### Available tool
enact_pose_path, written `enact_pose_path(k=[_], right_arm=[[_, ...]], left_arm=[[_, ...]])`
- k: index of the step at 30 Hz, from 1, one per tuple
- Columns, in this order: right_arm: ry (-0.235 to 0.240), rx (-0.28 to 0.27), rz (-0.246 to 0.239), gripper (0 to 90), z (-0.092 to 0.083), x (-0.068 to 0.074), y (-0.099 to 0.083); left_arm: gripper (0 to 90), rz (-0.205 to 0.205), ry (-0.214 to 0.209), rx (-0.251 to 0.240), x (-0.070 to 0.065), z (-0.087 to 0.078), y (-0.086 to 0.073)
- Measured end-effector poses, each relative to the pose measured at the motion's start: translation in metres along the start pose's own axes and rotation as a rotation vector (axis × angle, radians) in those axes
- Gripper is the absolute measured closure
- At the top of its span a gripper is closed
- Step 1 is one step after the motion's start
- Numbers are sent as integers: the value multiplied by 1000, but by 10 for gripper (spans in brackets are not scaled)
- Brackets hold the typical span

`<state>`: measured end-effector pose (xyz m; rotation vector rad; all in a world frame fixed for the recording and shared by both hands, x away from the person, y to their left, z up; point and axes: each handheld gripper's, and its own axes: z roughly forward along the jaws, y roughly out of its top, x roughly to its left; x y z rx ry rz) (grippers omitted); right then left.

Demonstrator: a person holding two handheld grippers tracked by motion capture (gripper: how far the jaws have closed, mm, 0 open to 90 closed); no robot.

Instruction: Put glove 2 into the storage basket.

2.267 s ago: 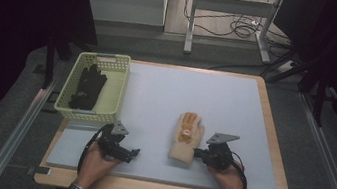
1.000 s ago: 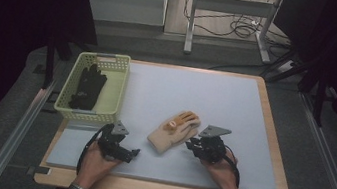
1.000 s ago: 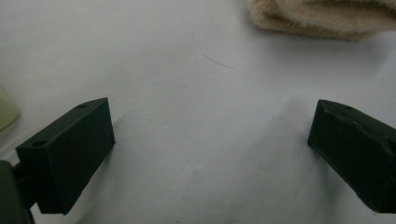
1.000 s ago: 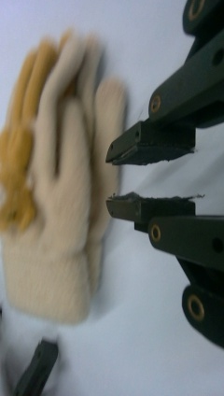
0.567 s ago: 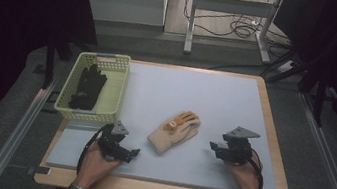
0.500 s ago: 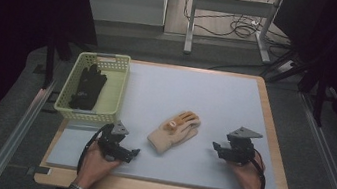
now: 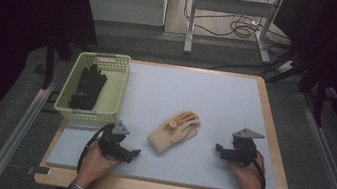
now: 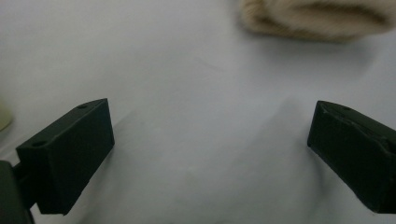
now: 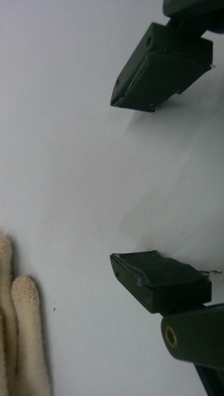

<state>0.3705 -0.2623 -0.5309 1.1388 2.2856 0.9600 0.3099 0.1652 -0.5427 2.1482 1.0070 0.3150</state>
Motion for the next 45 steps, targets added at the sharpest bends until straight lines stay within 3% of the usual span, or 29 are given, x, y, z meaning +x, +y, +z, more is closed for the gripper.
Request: enact_pose_path(k=[5,9,13,18,21,28,33,37,42,45], right_arm=[[-2,-1,0,197,0,0,0],[-2,-2,-2,196,0,0,0],[0,-1,1,196,0,0,0],[0,-2,1,196,0,0,0],[0,-1,1,196,0,0,0],[0,-1,2,196,0,0,0],[1,-1,2,196,0,0,0],[0,-1,1,196,0,0,0],[0,-1,1,196,0,0,0],[-1,-1,0,196,0,0,0]], left_arm=[[0,22,-35,-32,-9,-3,22],[0,50,-52,-41,-16,5,45],[0,64,-96,-49,-23,19,66],[0,108,-83,-19,-32,43,89],[0,108,-92,1,-32,57,97],[0,127,-104,52,-36,86,103],[0,153,-70,92,-42,100,102],[7,144,-60,92,-42,102,103],[169,129,-52,78,-41,96,104],[331,111,-44,67,-38,93,103]])
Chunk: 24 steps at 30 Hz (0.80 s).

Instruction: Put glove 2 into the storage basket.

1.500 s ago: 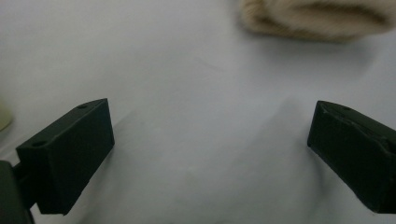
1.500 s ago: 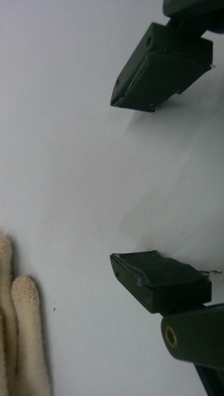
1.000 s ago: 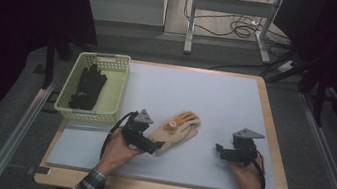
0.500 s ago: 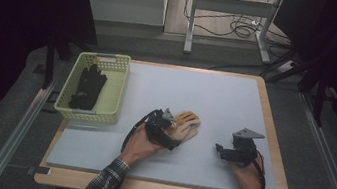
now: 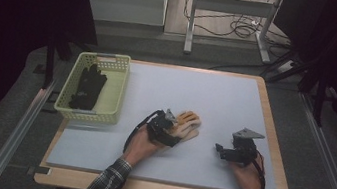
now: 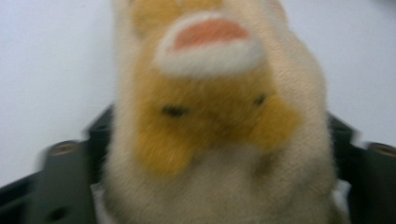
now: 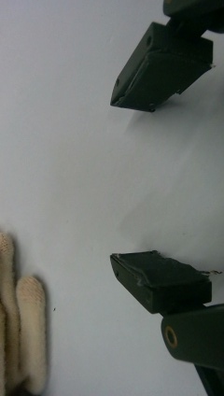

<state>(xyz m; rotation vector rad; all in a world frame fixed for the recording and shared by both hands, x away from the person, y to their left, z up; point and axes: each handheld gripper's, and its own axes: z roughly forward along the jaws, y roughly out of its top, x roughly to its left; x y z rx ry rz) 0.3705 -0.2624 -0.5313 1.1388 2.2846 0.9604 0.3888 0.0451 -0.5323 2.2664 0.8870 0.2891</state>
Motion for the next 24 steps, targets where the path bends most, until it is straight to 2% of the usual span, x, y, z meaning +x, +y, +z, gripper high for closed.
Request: enact_pose_path(k=[6,10,19,24], right_arm=[[0,0,0,196,0,0,0],[0,0,0,196,0,0,0],[0,0,0,196,0,0,0],[0,0,0,196,0,0,0]], left_arm=[[505,-4,4,2,-2,-3,0],[577,3,0,4,-4,-4,1],[625,-17,-35,0,0,-6,1],[627,-21,-25,-3,1,-10,2]])
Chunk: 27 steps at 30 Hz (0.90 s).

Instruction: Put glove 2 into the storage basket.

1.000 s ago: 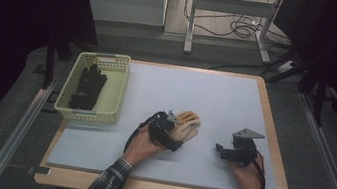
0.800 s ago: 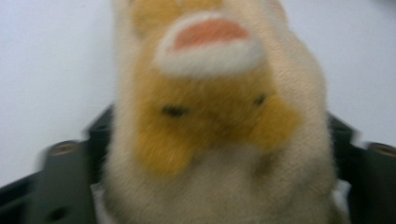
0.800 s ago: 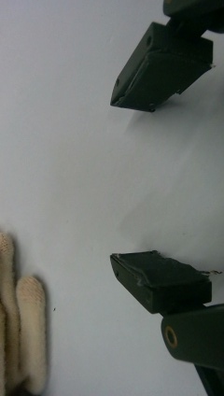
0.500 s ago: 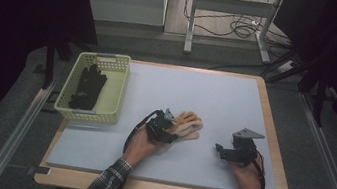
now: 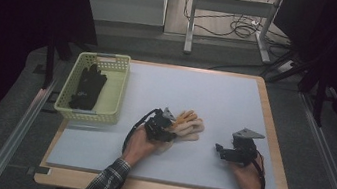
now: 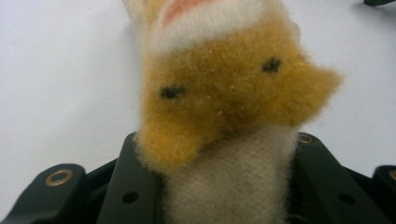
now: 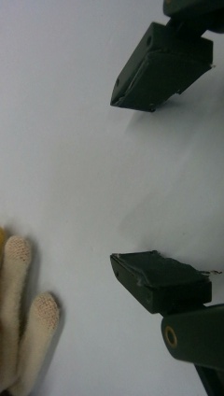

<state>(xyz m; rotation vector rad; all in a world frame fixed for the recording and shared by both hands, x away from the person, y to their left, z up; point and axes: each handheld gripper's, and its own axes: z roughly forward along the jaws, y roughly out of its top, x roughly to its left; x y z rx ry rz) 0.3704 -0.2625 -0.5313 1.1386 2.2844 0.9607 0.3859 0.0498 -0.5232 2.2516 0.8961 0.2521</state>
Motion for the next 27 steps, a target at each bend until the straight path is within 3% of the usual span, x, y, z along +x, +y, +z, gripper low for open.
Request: enact_pose_path(k=[7,17,27], right_arm=[[0,0,1,196,0,0,0],[0,0,-1,196,0,0,0],[0,-1,1,196,0,0,0]], left_arm=[[626,-27,17,-28,7,-13,4],[623,-68,60,-58,24,-45,13],[619,-127,143,-72,48,-82,22]])
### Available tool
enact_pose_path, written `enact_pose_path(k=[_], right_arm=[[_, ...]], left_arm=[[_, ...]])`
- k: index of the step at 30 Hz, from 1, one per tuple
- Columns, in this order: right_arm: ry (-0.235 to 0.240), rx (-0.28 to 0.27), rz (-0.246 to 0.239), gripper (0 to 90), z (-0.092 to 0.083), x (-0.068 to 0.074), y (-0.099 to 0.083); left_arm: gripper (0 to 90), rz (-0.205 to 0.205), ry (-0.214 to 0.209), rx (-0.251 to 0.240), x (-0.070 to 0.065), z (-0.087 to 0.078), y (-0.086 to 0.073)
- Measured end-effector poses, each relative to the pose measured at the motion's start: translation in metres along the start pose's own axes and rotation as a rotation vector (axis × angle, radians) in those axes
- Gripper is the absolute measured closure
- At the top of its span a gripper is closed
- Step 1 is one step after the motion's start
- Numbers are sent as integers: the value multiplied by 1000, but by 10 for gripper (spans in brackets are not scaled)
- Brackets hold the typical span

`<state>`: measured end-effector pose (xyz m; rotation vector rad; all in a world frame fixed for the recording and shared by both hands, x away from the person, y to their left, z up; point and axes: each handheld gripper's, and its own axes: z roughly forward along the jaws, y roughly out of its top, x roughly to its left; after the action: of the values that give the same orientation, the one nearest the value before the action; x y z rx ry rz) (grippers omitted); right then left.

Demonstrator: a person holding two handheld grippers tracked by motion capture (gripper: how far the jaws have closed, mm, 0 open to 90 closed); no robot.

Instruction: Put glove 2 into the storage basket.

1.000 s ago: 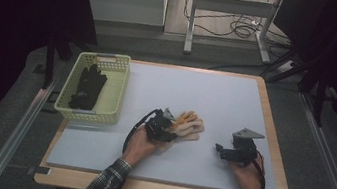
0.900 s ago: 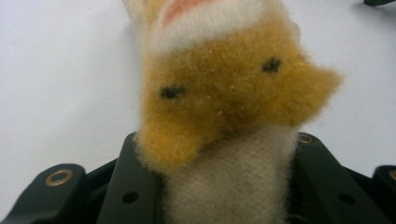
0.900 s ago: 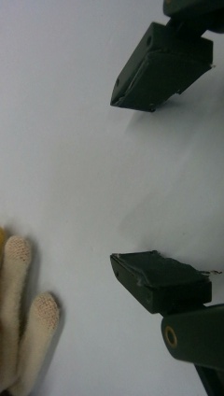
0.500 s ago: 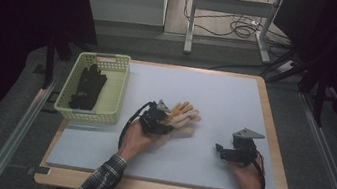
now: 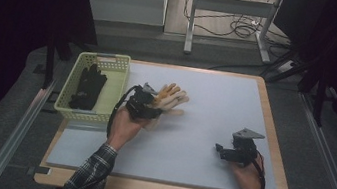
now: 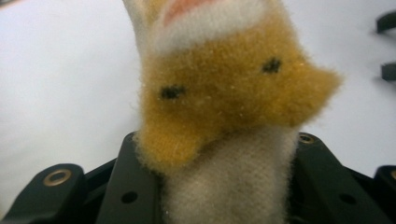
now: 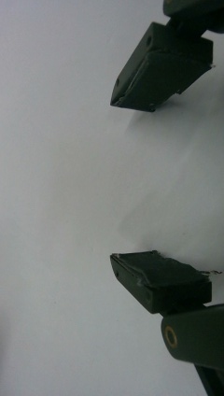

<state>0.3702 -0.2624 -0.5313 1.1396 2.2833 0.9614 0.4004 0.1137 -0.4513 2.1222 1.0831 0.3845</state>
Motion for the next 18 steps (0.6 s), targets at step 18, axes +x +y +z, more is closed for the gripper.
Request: enact_pose_path(k=[18], right_arm=[[0,-2,1,196,0,0,0]], left_arm=[[613,-158,216,-21,81,-58,3]])
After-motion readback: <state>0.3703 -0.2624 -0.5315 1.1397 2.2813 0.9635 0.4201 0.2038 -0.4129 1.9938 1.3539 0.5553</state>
